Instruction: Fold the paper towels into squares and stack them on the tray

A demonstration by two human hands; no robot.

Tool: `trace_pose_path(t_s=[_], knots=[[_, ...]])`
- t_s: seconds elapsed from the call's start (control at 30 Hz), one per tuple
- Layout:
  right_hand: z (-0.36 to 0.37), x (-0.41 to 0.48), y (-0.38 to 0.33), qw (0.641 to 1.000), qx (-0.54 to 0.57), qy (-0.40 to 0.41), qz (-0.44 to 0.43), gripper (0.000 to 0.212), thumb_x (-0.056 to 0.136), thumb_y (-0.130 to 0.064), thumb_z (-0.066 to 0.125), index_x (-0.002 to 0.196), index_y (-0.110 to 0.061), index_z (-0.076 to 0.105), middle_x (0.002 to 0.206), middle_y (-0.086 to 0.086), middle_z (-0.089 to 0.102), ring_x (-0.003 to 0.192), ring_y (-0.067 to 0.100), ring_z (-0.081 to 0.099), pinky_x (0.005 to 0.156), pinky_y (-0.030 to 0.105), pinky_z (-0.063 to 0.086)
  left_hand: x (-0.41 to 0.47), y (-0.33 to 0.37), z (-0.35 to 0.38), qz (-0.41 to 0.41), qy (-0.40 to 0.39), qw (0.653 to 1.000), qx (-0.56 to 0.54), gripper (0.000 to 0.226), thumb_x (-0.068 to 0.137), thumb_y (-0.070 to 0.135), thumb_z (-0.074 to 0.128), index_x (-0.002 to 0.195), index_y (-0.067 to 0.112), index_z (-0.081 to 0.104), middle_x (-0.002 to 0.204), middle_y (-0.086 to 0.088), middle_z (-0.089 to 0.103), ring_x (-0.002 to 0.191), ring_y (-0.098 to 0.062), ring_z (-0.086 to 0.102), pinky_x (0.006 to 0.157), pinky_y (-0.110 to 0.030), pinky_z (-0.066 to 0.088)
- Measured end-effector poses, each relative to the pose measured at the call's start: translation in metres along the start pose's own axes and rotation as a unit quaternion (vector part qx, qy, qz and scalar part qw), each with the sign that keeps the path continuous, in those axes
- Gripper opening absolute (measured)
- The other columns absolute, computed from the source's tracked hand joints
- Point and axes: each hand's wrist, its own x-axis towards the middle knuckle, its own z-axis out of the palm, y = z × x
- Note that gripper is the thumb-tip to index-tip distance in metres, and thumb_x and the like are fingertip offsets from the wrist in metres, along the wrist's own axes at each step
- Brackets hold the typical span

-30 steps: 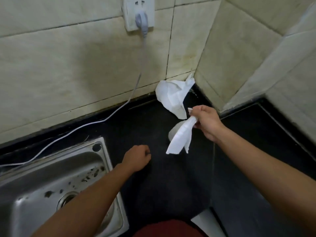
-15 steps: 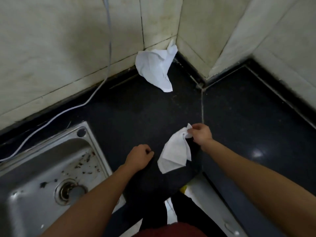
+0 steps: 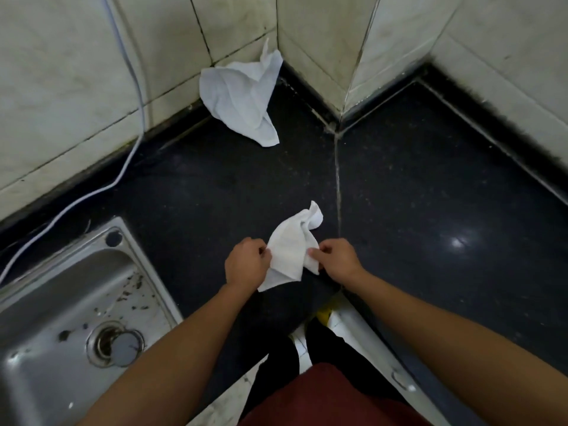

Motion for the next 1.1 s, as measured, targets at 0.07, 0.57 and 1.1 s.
trace_pose_path(t_s=[0.07, 0.57, 1.1], knots=[[-0.012, 0.0, 0.003, 0.999, 0.034, 0.014, 0.004, 0.033, 0.089, -0.029, 0.066, 0.065, -0.006, 0.062, 0.056, 0.003, 0.064, 0.053, 0.012, 0.059, 0.058, 0.029, 0.048, 0.004, -0.004, -0.011, -0.026, 0.014, 0.999, -0.034, 0.02, 0.09, 0.023, 0.056, 0.074, 0.013, 0.064, 0.069, 0.002, 0.057, 0.063, -0.015, 0.053, 0.049, -0.026, 0.032], [-0.048, 0.01, 0.023, 0.96, -0.273, 0.055, -0.024, 0.035, 0.087, -0.044, 0.058, 0.117, -0.025, 0.054, 0.106, -0.003, 0.063, 0.094, 0.021, 0.061, 0.071, 0.032, 0.044, 0.04, -0.034, -0.024, -0.258, 0.09, 0.909, -0.315, 0.025, 0.079, 0.038, 0.069, 0.085, 0.019, 0.054, 0.088, -0.012, 0.067, 0.074, -0.031, 0.069, 0.07, -0.044, 0.06], [-0.032, 0.009, -0.006, 1.0, -0.029, -0.007, 0.009, 0.028, 0.081, -0.026, 0.073, 0.062, -0.018, 0.054, 0.064, -0.003, 0.051, 0.063, 0.013, 0.05, 0.055, 0.026, 0.037, -0.021, 0.007, 0.02, -0.063, 0.054, 0.971, -0.226, 0.026, 0.082, 0.021, 0.064, 0.063, 0.009, 0.052, 0.079, -0.002, 0.052, 0.071, -0.016, 0.053, 0.063, -0.028, 0.041]])
